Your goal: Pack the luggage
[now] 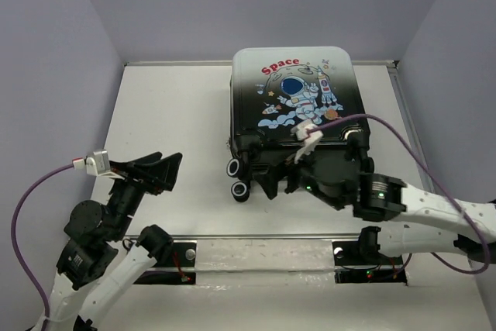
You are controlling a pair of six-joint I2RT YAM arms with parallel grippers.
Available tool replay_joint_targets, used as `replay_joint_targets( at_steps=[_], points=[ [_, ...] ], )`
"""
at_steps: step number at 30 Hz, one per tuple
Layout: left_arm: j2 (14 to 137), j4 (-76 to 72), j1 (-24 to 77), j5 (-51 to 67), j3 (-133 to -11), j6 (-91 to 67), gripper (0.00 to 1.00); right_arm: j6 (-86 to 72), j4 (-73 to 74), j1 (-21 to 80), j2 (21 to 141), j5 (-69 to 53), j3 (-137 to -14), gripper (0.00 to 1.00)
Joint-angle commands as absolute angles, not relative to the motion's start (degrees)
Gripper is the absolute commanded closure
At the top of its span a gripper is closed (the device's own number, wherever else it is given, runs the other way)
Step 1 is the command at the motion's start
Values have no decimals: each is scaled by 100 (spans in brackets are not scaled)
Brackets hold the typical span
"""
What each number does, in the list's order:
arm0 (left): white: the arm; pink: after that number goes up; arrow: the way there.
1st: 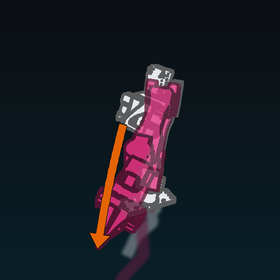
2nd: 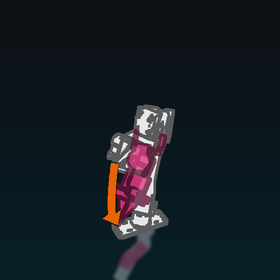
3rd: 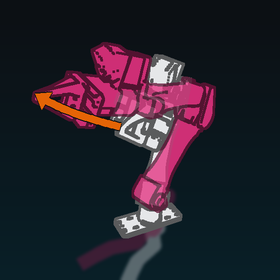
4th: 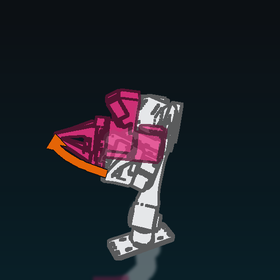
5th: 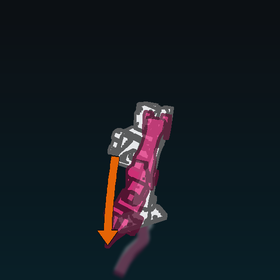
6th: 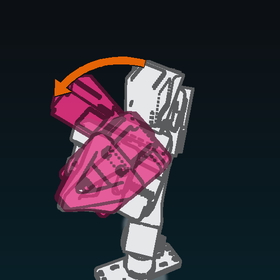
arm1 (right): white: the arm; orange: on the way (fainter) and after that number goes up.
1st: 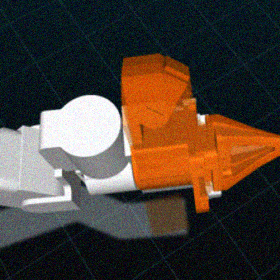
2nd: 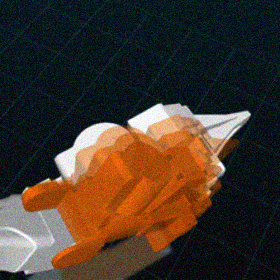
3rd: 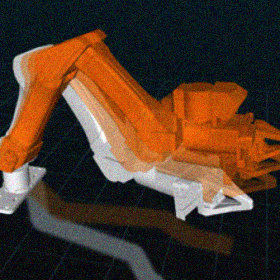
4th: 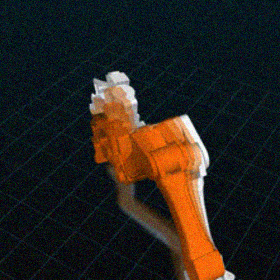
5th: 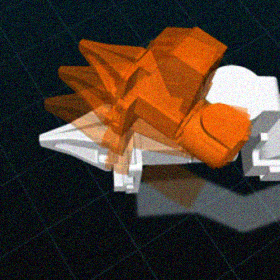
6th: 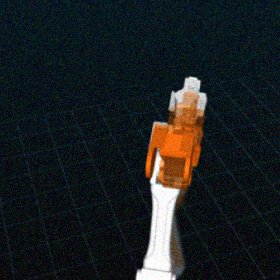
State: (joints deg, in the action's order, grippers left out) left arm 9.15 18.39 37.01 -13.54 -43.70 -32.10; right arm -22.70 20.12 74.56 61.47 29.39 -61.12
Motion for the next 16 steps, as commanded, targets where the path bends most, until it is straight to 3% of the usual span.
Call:
replay_joint_targets(
  at_steps=[1,9,16],
  points=[
    [660,2215,3700,-1126,-4728,-2980,1,-2118,2092,7506,4620,2935,-5925,0],
    [396,2206,3700,-1081,-4904,-2795,1,-1977,1055,7506,2041,3443,-4800,0],
    [544,2004,3700,-1072,-4623,-2892,1,-2127,958,7506,1617,3858,-4245,0]
  ],
)
